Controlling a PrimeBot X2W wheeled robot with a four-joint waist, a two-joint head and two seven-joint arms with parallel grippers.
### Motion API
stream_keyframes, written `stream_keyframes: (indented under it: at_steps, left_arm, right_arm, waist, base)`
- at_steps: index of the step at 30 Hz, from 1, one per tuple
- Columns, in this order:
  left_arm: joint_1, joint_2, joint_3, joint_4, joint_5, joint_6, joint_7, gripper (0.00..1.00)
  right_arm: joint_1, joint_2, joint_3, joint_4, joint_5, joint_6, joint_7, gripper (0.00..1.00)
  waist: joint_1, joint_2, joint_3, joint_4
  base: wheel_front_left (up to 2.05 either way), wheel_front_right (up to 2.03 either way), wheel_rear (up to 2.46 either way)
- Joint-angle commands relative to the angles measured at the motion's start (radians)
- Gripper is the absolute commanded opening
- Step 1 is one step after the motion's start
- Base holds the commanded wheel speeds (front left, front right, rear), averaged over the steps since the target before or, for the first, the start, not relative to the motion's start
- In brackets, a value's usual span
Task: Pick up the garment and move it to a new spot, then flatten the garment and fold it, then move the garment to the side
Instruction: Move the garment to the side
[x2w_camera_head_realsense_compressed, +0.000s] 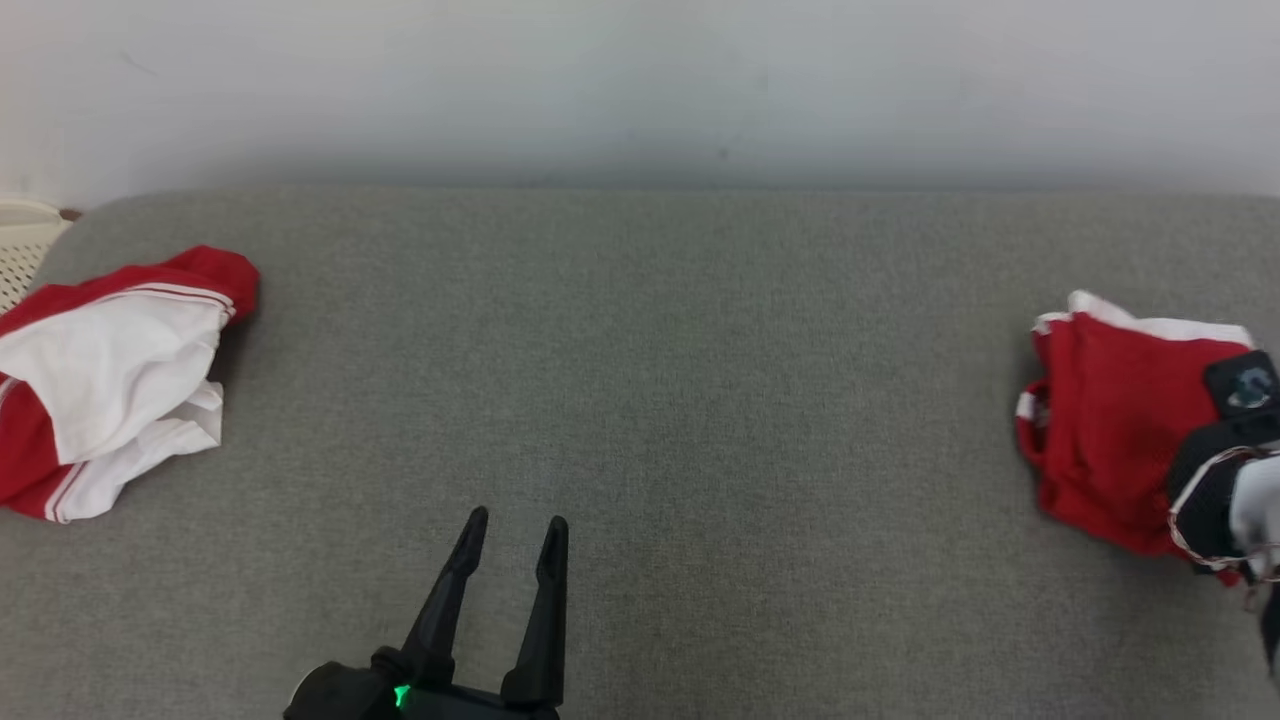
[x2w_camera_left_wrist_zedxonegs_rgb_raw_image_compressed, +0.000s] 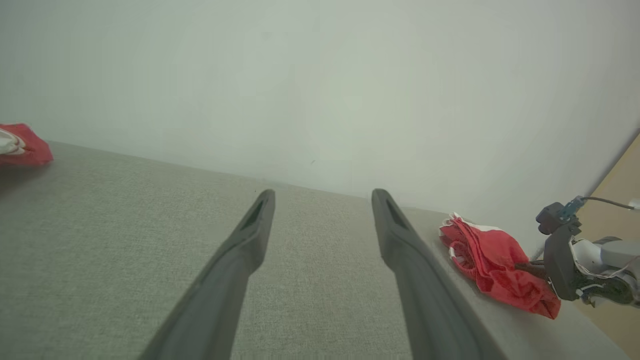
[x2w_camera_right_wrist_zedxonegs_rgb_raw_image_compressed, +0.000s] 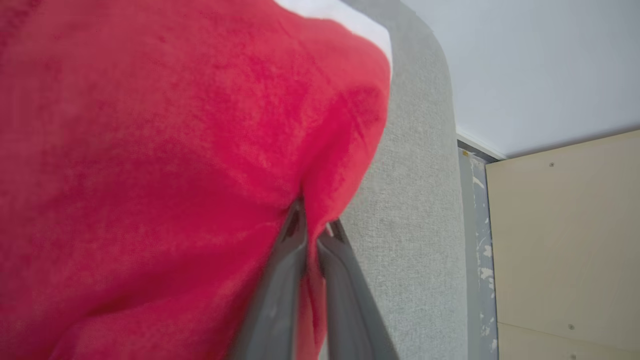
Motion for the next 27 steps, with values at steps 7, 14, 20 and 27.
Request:
stream_keyframes:
  at_steps: [7,14,20,27]
  left_arm:
    - [-0.018,0.011,-0.005,0.006,0.013,-0.004,-0.003,1.00]
    - [-0.018,0.014,0.009,0.025,-0.003,0.000,-0.004,1.00]
    - [-0.005,0.025,0.035,0.062,-0.020,0.012,-0.004,1.00]
    - [0.016,0.047,0.085,0.103,0.009,0.046,-0.004,1.00]
  right_arm:
    - [0.015,-0.129,0.104,0.001,0.038,-0.002,0.005,0.49]
    - [0.038,-0.145,0.084,0.001,0.118,-0.002,-0.089,1.00]
    - [0.079,-0.108,0.069,-0.047,0.164,-0.002,-0.230,1.00]
    - [0.159,-0.004,0.152,-0.112,0.176,-0.002,-0.383,1.00]
  waist:
    - [-0.0001,-0.0001,0.049,0.037]
    - [-0.0001,-0.0001,0.013,0.059]
    - [-0.0001,-0.0001,-0.041,0.050]
    - [-0.0001,-0.0001,-0.131,0.029]
  base:
    - [0.00,0.00,0.00]
    - [0.00,0.00,0.00]
    - [0.00,0.00,0.00]
    - [0.00,0.00,0.00]
